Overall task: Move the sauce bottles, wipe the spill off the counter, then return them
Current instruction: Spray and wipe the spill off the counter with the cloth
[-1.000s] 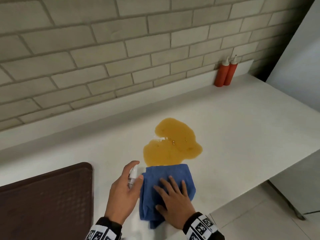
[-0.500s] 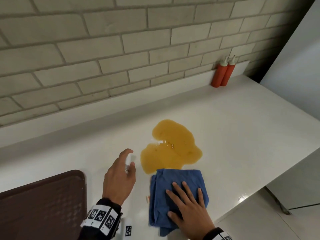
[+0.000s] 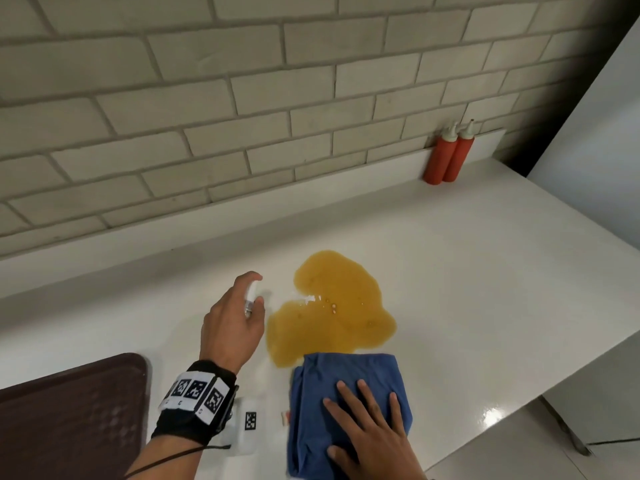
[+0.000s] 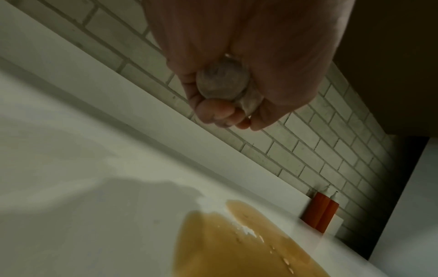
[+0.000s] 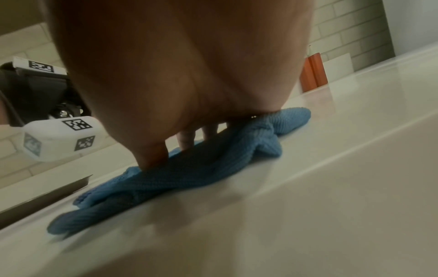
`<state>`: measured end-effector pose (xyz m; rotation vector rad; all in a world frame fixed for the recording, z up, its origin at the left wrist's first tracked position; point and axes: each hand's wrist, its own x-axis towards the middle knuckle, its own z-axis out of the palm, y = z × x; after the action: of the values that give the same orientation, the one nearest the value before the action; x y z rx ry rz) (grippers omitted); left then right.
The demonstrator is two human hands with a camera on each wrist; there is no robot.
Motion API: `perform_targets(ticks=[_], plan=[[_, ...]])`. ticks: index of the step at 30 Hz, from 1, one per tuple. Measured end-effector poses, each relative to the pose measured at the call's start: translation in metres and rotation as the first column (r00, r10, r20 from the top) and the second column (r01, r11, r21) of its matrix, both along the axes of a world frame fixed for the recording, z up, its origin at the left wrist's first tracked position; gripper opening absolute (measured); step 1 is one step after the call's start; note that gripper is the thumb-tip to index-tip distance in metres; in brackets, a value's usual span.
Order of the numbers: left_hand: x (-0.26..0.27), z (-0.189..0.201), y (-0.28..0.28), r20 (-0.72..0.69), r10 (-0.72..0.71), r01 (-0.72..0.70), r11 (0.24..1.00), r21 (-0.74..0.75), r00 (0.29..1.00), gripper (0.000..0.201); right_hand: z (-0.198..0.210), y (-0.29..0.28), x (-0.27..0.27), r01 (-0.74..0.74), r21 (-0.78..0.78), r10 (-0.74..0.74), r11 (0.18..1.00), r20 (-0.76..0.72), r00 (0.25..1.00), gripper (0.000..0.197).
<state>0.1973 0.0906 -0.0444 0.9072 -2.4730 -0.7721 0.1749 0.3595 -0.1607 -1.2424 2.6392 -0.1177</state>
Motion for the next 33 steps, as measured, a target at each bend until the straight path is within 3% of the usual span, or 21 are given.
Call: perform_targets(ticks=[10, 18, 21, 25, 29, 33], plan=[[-0.055, 0.001, 0.051, 0.015, 0.086, -0.085, 0.996, -0.014, 0.996, 0.031, 0.001, 0.051, -0.091, -0.064, 0.01, 0.062, 0.998, 0.099, 0.993, 0.075], [-0.044, 0.003, 0.077, 0.016, 0.179, -0.179, 0.983, 0.035, 0.984, 0.046, 0.01, 0.073, -0.156, -0.072, 0.019, 0.068, 0.997, 0.142, 0.988, 0.069], [-0.032, -0.001, 0.08, 0.032, 0.211, -0.213, 0.975, 0.068, 0.977, 0.046, 0.019, 0.065, -0.184, -0.064, 0.079, 0.044, 0.995, 0.235, 0.971, 0.072], [-0.018, -0.006, 0.086, 0.043, 0.236, -0.24, 0.964, 0.116, 0.971, 0.045, 0.027, 0.04, -0.216, -0.09, 0.122, 0.06, 0.988, 0.231, 0.971, 0.085], [-0.01, -0.008, 0.088, 0.064, 0.26, -0.266, 0.954, 0.138, 0.964, 0.046, 0.028, 0.003, -0.245, -0.099, 0.166, 0.061, 0.981, 0.223, 0.973, 0.071], [-0.002, -0.01, 0.088, 0.066, 0.268, -0.275, 0.949, 0.153, 0.961, 0.046, 0.028, -0.038, -0.267, -0.123, 0.179, 0.082, 0.976, 0.221, 0.972, 0.069]])
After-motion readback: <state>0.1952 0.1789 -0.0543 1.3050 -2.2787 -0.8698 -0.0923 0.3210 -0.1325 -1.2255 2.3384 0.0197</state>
